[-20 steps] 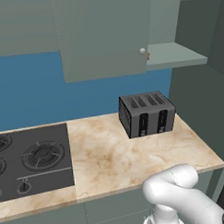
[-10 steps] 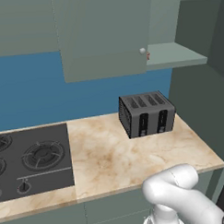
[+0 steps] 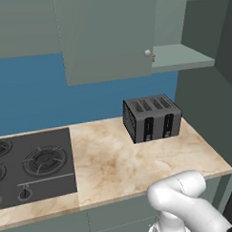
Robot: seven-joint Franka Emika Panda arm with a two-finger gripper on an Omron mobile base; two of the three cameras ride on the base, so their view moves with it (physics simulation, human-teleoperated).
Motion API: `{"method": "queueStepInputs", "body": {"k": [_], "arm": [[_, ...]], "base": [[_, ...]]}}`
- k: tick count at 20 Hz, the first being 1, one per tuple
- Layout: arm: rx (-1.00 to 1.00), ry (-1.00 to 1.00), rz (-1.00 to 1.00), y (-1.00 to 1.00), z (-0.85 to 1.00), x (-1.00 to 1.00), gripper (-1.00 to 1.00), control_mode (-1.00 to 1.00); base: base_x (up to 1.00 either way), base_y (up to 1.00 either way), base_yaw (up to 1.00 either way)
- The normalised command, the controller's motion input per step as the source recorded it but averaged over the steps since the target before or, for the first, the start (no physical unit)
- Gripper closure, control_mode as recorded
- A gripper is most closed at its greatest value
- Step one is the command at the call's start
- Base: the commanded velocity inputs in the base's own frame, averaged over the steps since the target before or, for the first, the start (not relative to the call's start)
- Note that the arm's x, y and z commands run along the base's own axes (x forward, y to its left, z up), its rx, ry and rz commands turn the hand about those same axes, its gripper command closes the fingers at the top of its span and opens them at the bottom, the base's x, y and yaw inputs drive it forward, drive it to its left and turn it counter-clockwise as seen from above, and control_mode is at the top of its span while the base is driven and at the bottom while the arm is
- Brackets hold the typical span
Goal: Pick up the bar soap and sponge from the sink, and place them back in the cabinet, and close the cabinet doors.
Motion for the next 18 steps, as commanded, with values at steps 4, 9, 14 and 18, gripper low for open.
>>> {"method": "queueStepInputs", "body": {"k": [4, 9, 14, 18], "arm": [[0.0, 0.0, 0.0, 0.44, 0.0, 0.23, -1.0, -1.0], [-0.01, 0.0, 0.0, 0.43, 0.0, 0.4, -1.0, -1.0], [0.0, 0.0, 0.0, 0.46, 0.0, 0.42, -1.0, -1.0], [0.0, 0.0, 0.0, 0.48, 0.0, 0.4, -1.0, -1.0]], "base": [[0.0, 0.0, 0.0], [0.0, 0.0, 0.0], [0.0, 0.0, 0.0], [0.0, 0.0, 0.0]]}}
